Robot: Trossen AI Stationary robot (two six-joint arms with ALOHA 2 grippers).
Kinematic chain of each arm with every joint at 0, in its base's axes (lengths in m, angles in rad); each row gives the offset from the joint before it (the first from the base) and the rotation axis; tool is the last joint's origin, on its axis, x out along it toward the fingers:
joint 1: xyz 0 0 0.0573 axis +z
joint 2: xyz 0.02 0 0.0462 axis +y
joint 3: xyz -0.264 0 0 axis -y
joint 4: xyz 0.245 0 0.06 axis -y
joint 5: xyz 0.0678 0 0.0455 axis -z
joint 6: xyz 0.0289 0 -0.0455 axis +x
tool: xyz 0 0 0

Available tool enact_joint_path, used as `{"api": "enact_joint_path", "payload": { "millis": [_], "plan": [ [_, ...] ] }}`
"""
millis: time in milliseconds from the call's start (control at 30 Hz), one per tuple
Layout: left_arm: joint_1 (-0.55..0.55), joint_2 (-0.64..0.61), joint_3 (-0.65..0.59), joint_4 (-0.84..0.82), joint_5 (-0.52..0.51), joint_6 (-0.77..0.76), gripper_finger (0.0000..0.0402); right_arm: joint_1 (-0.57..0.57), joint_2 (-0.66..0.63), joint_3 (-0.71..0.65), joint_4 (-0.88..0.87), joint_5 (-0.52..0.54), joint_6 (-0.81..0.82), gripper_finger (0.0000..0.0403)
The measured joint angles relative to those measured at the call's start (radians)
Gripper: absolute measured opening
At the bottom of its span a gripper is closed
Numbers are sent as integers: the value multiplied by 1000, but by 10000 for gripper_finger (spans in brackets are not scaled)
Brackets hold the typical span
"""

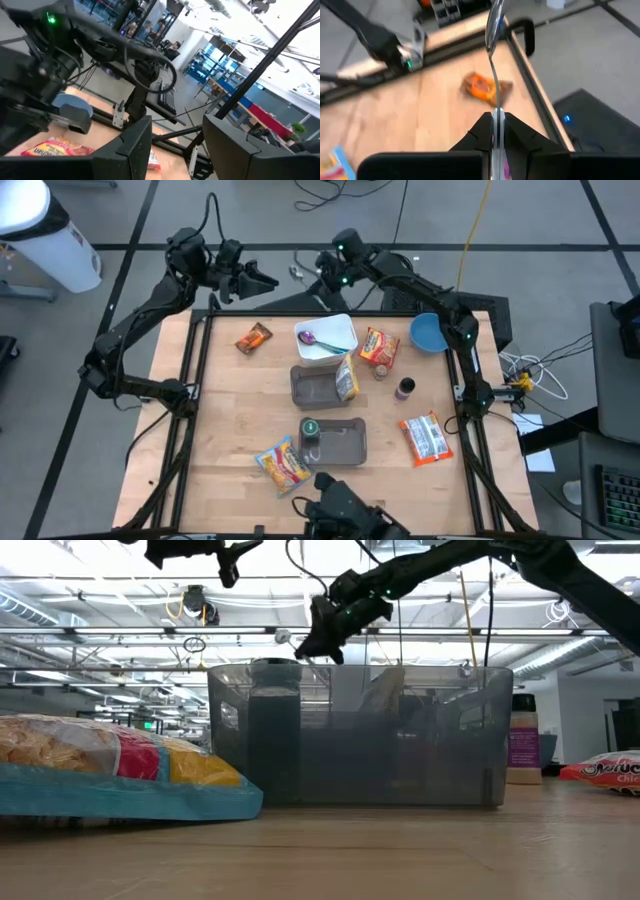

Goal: Pick & Place Food Item
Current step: Put the blue patterned spoon into the white bin

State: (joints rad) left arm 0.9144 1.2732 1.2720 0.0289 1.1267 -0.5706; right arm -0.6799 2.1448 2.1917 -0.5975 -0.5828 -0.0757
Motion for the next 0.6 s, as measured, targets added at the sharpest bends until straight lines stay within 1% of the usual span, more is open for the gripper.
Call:
{"api": "enact_joint_path", "payload": {
  "millis": [133,233,367,467,600],
  "plan": [
    [0,0,0,-53,-1,39,184,6,0,-47,-52,6,-38,16],
    [0,0,0,-73,-1,50,184,17,0,-78,-113,10,-96,16],
    [0,0,0,-85,-2,52,184,59,2,-125,-127,64,-161,16],
    [0,0,0,-86,-2,52,184,89,3,-139,-128,67,-194,16],
    [0,0,0,-86,-2,52,184,126,0,-173,-125,152,-251,16]
  ]
}}
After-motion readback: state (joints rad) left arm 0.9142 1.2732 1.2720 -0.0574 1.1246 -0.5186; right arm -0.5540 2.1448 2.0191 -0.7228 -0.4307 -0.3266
